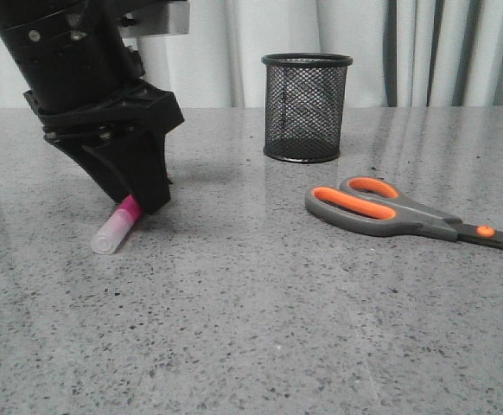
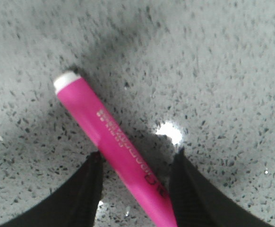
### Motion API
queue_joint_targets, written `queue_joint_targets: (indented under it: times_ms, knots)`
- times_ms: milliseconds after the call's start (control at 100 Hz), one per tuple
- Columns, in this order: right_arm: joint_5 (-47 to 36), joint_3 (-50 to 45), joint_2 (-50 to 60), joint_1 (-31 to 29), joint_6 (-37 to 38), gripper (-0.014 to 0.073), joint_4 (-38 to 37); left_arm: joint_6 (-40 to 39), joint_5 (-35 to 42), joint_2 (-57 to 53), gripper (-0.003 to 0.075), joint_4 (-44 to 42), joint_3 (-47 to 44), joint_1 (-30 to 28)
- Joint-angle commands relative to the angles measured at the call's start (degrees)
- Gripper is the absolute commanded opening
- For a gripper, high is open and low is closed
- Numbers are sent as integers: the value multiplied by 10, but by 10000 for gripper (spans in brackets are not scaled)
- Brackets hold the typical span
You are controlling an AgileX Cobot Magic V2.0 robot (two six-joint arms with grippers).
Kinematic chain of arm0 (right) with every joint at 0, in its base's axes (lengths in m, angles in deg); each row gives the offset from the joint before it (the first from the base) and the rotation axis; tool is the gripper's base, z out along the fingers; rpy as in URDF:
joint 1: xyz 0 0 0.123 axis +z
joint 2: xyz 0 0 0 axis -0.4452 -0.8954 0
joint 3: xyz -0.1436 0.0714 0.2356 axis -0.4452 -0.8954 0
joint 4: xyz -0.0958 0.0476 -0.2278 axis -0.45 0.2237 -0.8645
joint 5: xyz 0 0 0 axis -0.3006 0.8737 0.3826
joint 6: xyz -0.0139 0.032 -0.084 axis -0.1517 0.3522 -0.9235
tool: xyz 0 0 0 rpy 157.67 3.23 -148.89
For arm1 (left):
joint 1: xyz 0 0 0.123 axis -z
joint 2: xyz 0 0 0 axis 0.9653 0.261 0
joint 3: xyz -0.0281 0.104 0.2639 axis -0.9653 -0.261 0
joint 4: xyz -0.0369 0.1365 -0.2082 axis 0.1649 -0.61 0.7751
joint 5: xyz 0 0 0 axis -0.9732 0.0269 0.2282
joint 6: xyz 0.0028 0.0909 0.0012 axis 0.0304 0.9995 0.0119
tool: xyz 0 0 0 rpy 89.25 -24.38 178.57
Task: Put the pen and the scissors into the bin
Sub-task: 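Lower the left gripper onto the pink highlighter and close it, then lift the highlighter with the left gripper and carry it over the mesh cup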
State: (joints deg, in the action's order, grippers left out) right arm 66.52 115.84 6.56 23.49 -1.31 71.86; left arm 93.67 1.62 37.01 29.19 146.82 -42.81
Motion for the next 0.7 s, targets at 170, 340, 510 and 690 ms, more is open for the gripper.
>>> queue_joint_targets:
  times_ms: [170, 340, 510, 690]
  knots:
    - [-27, 19, -3, -1, -7, 516, 11, -21, -4, -8, 55, 9, 15, 4]
    - [-28, 19, -3, -1, -7, 516, 11, -15, -24, -14, -20, 2, 41, 4]
    - [-28, 19, -3, -1, -7, 516, 11, -15, -2, -51, -20, -31, 93, 26]
    - [-28, 19, -3, -1, -7, 516, 11, -15, 117, -77, -20, -34, 143, 63]
